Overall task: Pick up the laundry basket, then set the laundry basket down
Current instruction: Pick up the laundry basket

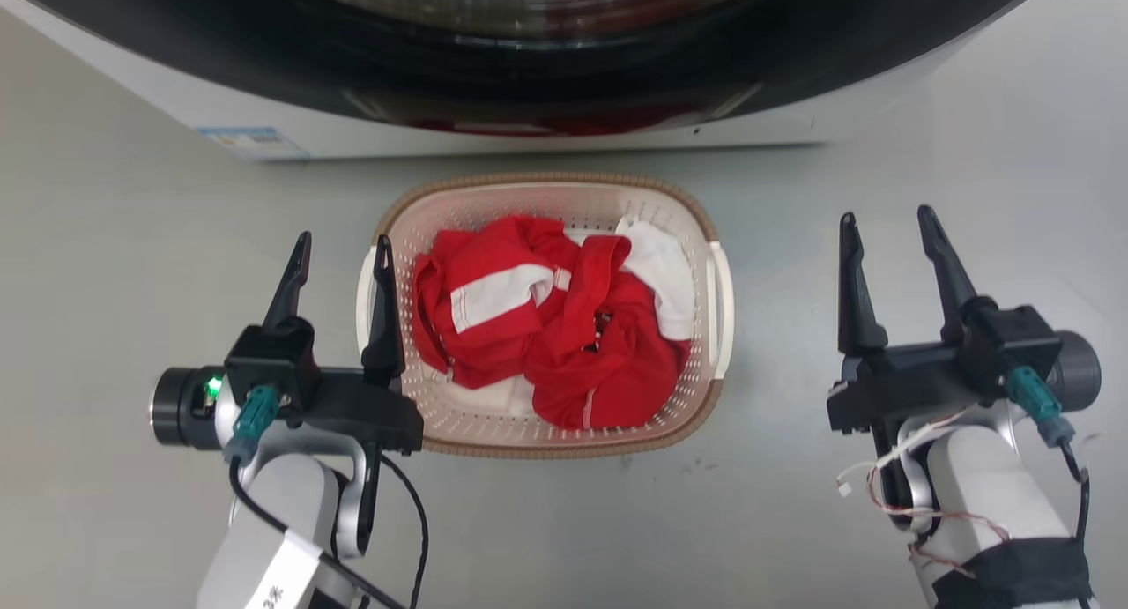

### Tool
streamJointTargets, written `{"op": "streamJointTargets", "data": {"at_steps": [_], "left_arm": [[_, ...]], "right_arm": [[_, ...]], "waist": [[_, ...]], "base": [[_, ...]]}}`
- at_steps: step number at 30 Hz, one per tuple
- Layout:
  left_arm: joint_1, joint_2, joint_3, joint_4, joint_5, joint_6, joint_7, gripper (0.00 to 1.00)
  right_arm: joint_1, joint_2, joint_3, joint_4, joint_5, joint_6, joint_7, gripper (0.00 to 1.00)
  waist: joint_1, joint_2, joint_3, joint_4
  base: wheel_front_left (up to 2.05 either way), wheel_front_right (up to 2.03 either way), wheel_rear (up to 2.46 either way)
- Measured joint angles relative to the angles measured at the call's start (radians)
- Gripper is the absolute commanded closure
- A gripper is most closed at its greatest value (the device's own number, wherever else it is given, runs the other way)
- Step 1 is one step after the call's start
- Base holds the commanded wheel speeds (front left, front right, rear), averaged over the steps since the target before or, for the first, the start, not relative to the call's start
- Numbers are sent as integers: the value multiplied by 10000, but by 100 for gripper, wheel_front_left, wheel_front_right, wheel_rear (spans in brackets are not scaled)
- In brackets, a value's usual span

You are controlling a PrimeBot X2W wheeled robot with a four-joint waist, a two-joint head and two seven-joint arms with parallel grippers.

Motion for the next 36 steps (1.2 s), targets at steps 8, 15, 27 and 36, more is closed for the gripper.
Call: {"op": "streamJointTargets", "data": {"at_steps": [8,15,27,36], "left_arm": [[-1046,-23,-265,1091,-541,12,0,0],[-1712,-54,-399,2080,-838,59,-2,0],[-2127,-65,-644,3582,-1233,92,0,0],[-2734,-82,-805,4335,-1323,84,-2,0]], "right_arm": [[-1171,8,44,732,23,75,0,0],[-1803,21,125,1523,48,94,0,0],[-2178,82,349,2708,234,165,0,0],[-2491,111,554,3099,332,165,0,0]], "waist": [[0,0,1198,167],[-1,0,2134,321],[-2,-1,2718,542],[-4,-1,2986,549]], "base": [[0,0,0],[0,0,0],[0,0,0],[0,0,0]]}}
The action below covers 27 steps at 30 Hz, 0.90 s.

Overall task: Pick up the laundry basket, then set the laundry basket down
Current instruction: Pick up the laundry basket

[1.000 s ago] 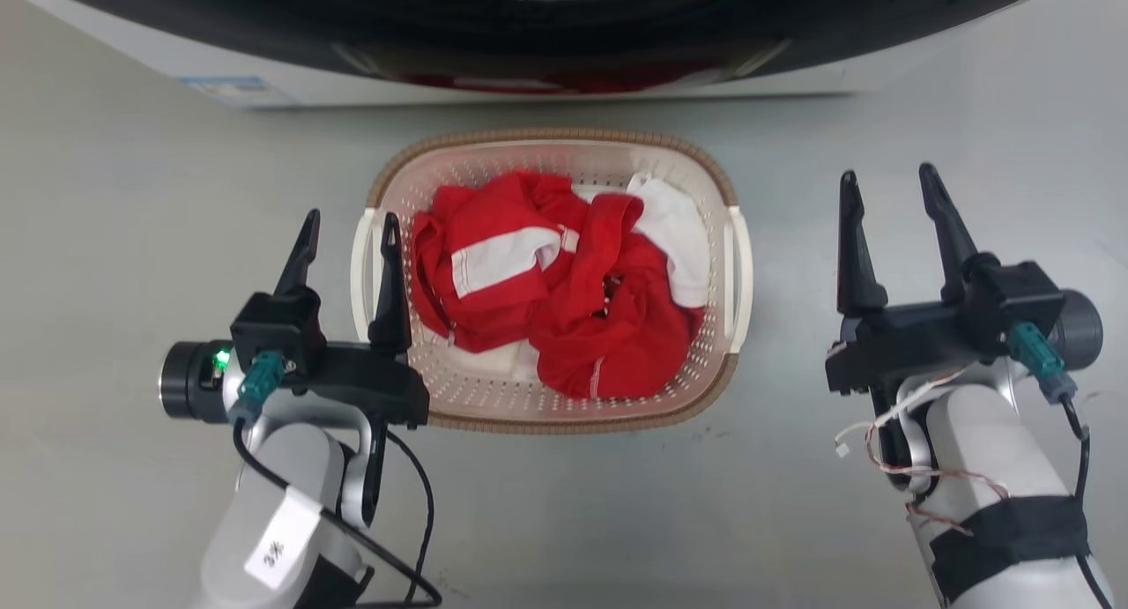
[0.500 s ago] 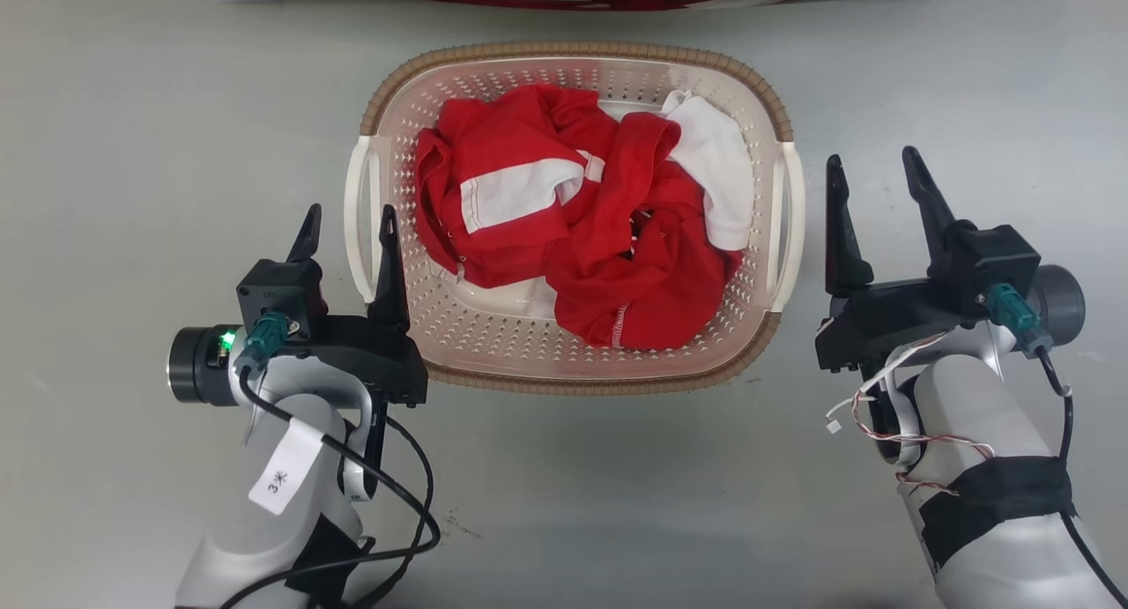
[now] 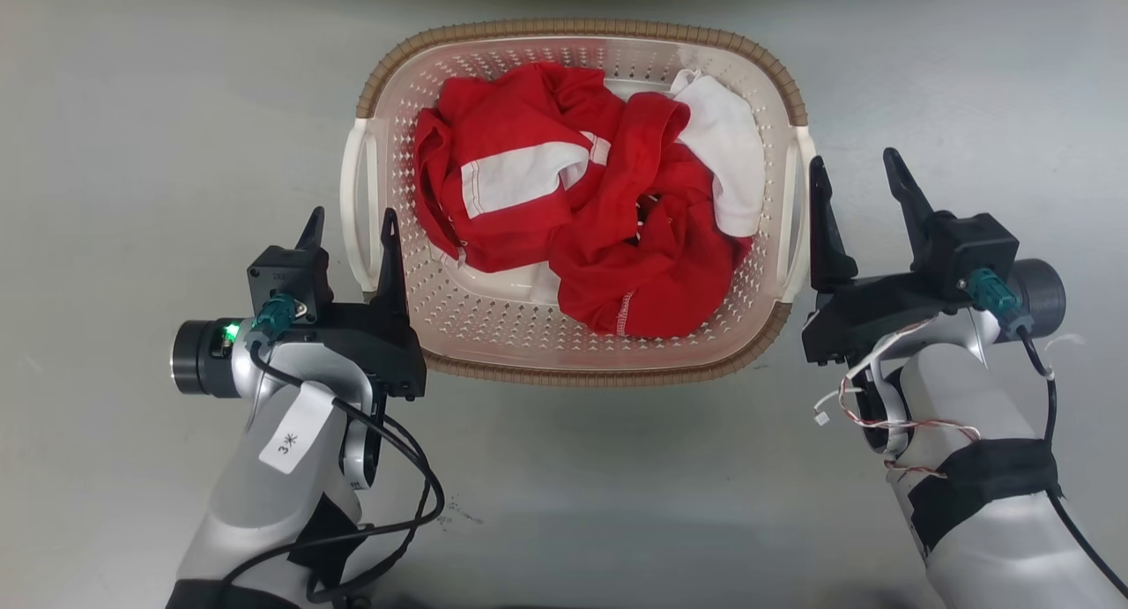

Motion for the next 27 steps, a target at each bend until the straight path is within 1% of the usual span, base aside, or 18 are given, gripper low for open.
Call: {"op": "streamJointTargets", "data": {"at_steps": [5,10,12,15,18,27], "left_arm": [[-273,-2,-31,389,-54,-2,2,0],[-569,-6,-123,688,-278,0,2,0],[-656,-10,-186,823,-359,-2,2,0],[-747,-8,-284,928,-405,-2,2,0],[-798,-19,-468,1141,-500,-6,2,0],[-1195,-25,-738,1582,-662,-167,2,0]], "right_arm": [[-248,2,119,230,117,0,0,0],[-454,0,443,374,504,-15,0,0],[-524,0,548,468,631,-94,0,0],[-523,0,663,560,752,-102,0,0],[-523,0,888,819,1143,-180,0,0],[-743,-2,1264,1162,1693,-357,0,0]], "waist": [[0,0,217,20],[0,0,424,65],[1,0,494,99],[0,0,558,136],[1,-1,621,208],[1,-1,708,276]], "base": [[0,0,0],[0,0,0],[0,0,0],[0,0,0],[0,0,0],[0,0,0]]}}
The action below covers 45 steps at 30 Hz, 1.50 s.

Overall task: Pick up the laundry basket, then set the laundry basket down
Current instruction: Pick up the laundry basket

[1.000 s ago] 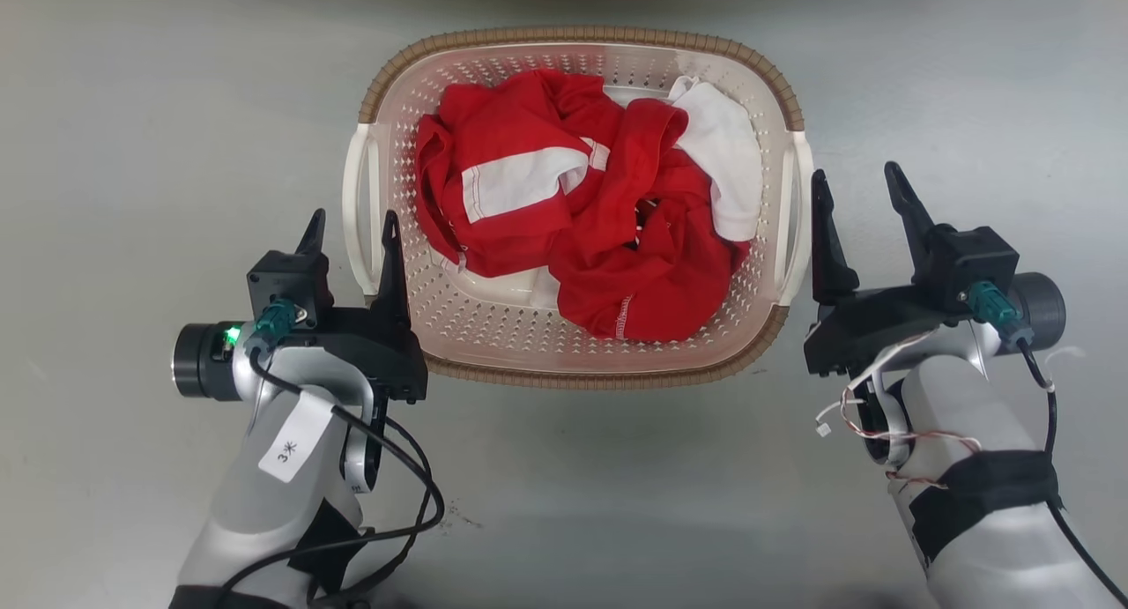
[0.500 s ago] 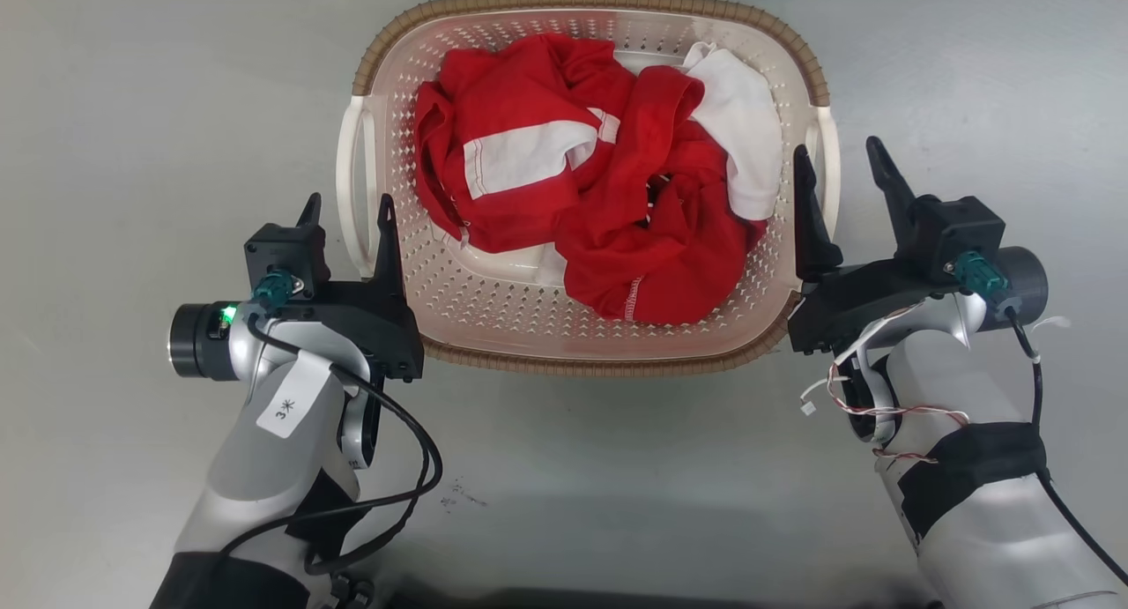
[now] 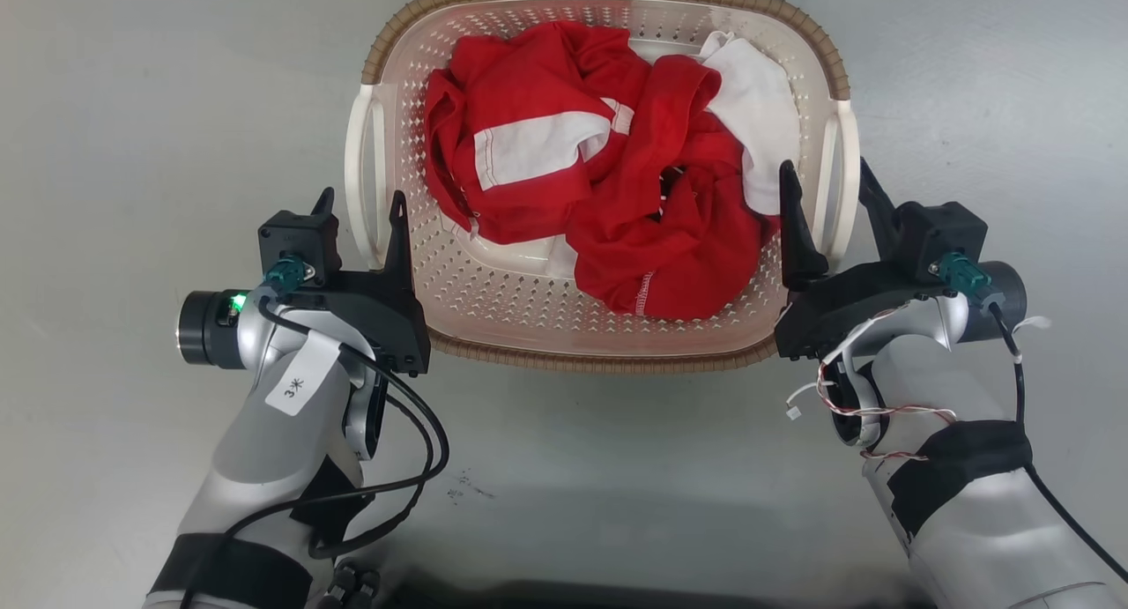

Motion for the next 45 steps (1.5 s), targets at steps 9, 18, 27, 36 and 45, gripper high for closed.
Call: {"op": "streamJointTargets", "data": {"at_steps": [9,18,27,36,45], "left_arm": [[-288,0,-293,376,-374,-163,0,0],[-411,-4,-759,610,-688,-267,0,0],[-416,107,-1317,723,-1277,-360,17,100],[-407,59,-1789,727,-1894,-347,46,100],[-351,59,-2234,844,-2504,-245,48,100]], "right_arm": [[-254,-2,399,318,453,-153,0,0],[-509,-2,792,627,805,-274,0,39],[-719,-23,1028,924,1302,-437,-12,100],[-757,-88,1277,1469,1722,-523,-2,100],[-727,-90,1618,1933,2084,-523,0,100]], "waist": [[0,0,68,9],[0,0,105,-39],[-1,0,108,-106],[1,0,-220,-131],[0,0,-829,-215]], "base": [[0,0,0],[0,0,0],[0,0,0],[0,0,0],[0,0,0]]}}
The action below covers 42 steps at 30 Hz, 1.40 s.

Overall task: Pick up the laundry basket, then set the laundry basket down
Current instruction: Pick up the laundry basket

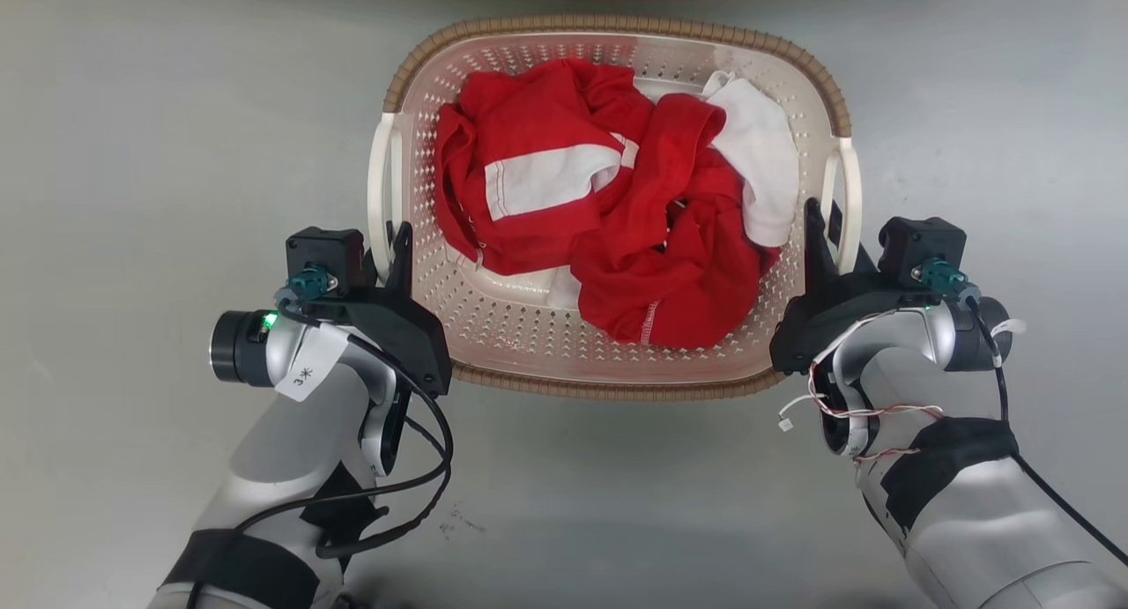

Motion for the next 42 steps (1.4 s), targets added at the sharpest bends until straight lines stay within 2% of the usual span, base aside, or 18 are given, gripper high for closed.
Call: {"op": "streamJointTargets", "data": {"at_steps": [18,42], "left_arm": [[1157,-2,-1118,215,-1129,255,462,100],[3167,31,-2125,813,-2034,251,1958,100]], "right_arm": [[833,46,1047,976,1022,0,17,100],[2825,105,2970,1175,3018,-4,1695,100]], "waist": [[-1,0,-2067,-171],[-3,-1,-5154,-450]], "base": [[0,0,0],[0,0,0]]}}
